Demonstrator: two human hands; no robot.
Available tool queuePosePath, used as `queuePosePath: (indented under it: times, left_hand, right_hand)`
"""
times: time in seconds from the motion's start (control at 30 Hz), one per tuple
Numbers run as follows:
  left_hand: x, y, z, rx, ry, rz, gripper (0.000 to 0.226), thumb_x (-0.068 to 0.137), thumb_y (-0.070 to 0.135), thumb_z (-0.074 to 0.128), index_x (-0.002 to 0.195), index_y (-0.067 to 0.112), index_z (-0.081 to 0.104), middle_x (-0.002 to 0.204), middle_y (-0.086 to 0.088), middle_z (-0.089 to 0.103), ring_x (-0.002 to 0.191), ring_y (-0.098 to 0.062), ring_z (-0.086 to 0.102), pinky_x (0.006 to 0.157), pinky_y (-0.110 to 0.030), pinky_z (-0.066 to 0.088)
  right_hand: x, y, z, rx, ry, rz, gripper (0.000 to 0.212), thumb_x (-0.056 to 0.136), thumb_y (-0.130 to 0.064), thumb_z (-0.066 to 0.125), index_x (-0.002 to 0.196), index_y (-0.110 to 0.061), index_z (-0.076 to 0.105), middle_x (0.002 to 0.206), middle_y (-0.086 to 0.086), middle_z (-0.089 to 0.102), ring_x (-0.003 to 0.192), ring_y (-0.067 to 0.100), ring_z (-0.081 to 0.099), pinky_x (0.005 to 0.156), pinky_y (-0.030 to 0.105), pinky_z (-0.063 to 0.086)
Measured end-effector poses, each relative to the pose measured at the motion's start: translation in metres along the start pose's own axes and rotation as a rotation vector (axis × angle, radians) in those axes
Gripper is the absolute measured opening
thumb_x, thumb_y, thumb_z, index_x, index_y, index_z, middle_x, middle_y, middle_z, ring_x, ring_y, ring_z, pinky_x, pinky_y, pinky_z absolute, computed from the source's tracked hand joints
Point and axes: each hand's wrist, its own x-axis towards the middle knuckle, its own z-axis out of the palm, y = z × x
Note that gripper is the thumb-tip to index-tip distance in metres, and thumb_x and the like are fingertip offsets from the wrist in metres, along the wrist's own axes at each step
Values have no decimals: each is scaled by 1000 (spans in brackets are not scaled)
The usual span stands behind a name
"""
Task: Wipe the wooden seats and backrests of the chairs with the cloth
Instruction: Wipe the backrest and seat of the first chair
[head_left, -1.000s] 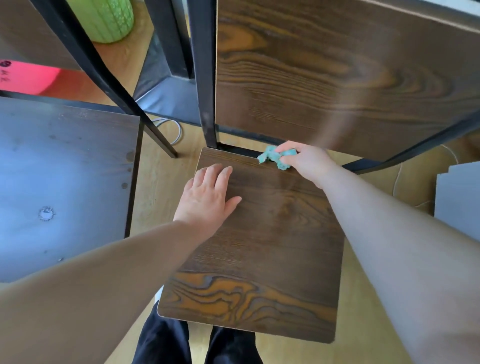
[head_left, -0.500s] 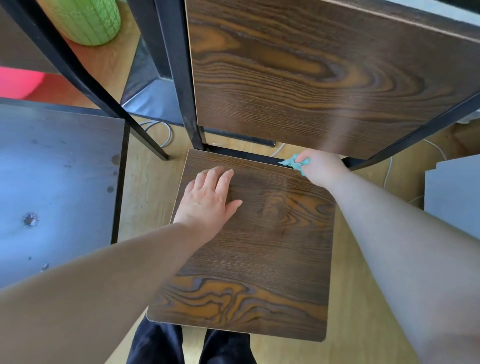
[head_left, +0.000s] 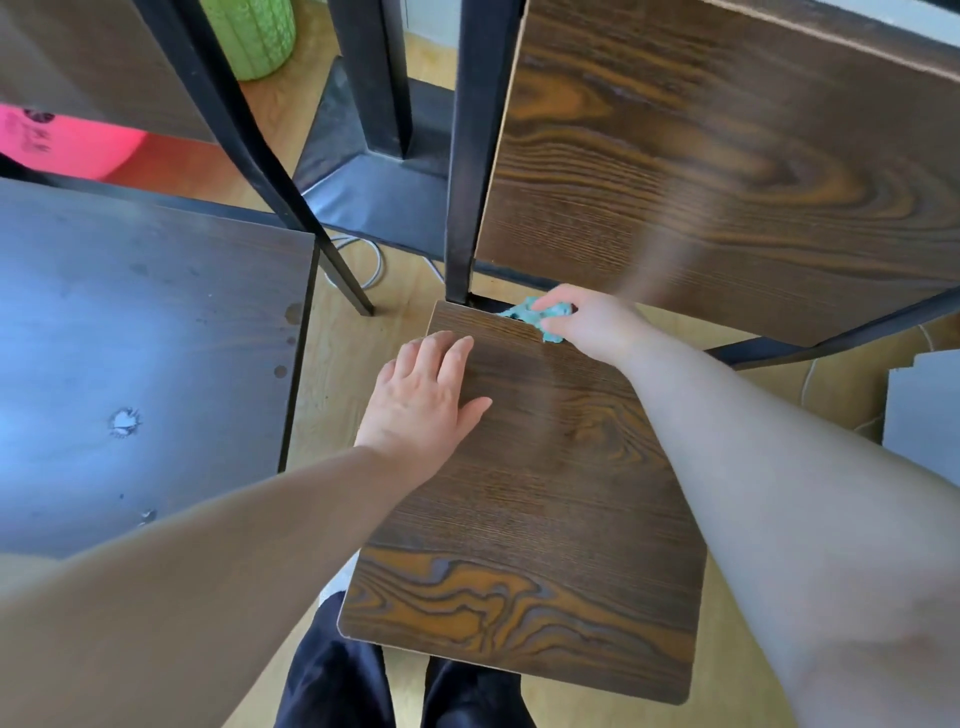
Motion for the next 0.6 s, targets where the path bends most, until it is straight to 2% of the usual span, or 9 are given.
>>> queuePosePath:
  times: [0.07,0.17,0.27,0.3,0.37,0.47,0.53,0.6]
  left_hand:
    - [-1,-10,-2,1,10,-9,65,97,55,34,151,19,21,150,-3,30,136,-25,30,111,-40,33]
    - [-2,-25,-3,16,18,-29,66,97,55,33,150,18,22,148,-4,32,134,-26,31,109,-41,34]
    - [-2,-36,-2,28,19,-47,66,96,56,32,150,18,22,149,-6,32,134,-28,32,109,-42,35]
    - [-1,-38,-2,27,19,-52,67,95,56,32,150,18,23,148,-6,32,133,-28,32,108,-42,35]
    - [-2,-42,-2,24,24,-58,67,94,56,33,149,18,23,148,-6,33,132,-29,33,106,-42,37]
    - [-3,-46,0,17,32,-58,67,95,55,36,149,19,24,147,-6,34,132,-29,34,106,-42,38]
    - [-5,-47,1,14,32,-58,66,95,55,36,149,19,23,147,-6,34,132,-29,34,106,-42,37]
    - [-7,-48,2,14,30,-58,66,96,54,37,149,19,22,148,-6,33,133,-29,34,107,-42,37]
  right_hand:
    - [7,-24,6,18,-23,-28,25,97,-40,46,119,-50,53,110,-1,58,86,17,56,66,29,45]
    - [18,-57,17,69,-12,-60,27,97,-33,49,121,-43,55,110,-4,59,93,17,54,77,28,44]
    - [25,-71,24,102,30,-18,25,94,-28,52,115,-40,58,104,-8,60,78,10,53,65,21,39]
    - [26,-71,25,123,34,5,28,94,-29,52,119,-39,57,107,-7,61,80,9,54,66,20,39]
    - [28,-68,28,148,29,37,37,93,-32,53,128,-39,53,116,-6,59,92,13,55,79,23,43]
    - [31,-66,27,176,15,70,38,92,-32,53,129,-41,52,119,-5,57,97,15,55,89,28,48]
    - [31,-66,25,201,5,80,38,92,-30,53,128,-41,52,119,-7,56,94,12,56,86,26,48]
    - [29,-64,24,201,9,72,38,93,-29,52,129,-41,51,117,-9,56,88,7,54,74,22,45]
